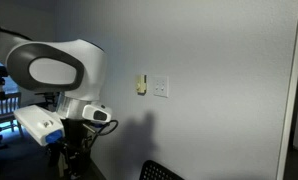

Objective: Turn on the left switch

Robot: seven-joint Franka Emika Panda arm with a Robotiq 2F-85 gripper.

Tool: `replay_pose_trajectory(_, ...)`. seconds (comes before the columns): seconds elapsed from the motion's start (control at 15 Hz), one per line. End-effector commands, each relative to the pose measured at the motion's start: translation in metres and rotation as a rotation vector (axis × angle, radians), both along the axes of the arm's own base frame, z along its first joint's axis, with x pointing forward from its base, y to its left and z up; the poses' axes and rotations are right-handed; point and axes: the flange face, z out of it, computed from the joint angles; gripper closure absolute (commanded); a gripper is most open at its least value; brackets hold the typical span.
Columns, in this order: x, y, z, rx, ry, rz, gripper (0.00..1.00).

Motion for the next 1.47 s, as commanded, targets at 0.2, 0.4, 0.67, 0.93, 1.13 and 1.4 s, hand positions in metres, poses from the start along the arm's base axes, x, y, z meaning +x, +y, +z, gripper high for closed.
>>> replay_pose_trajectory(0.2, 0.000, 0.000, 0.001, 0.000, 0.001, 0.000, 0.00)
replay_pose_trajectory(0.4, -0.001, 0.000, 0.000, -0.012, -0.007, -0.011, 0.00)
replay_pose_trajectory(0.67, 0.007, 0.014, 0.000, -0.073, -0.031, 0.059, 0.00)
replay_pose_trajectory(0.93, 0.027, 0.044, 0.010, -0.191, -0.123, 0.198, 0.00)
replay_pose_trajectory(1.13, 0.052, 0.076, 0.018, -0.279, -0.230, 0.352, 0.00)
replay_pose_trajectory(1.4, 0.086, 0.106, 0.035, -0.330, -0.372, 0.486, 0.00)
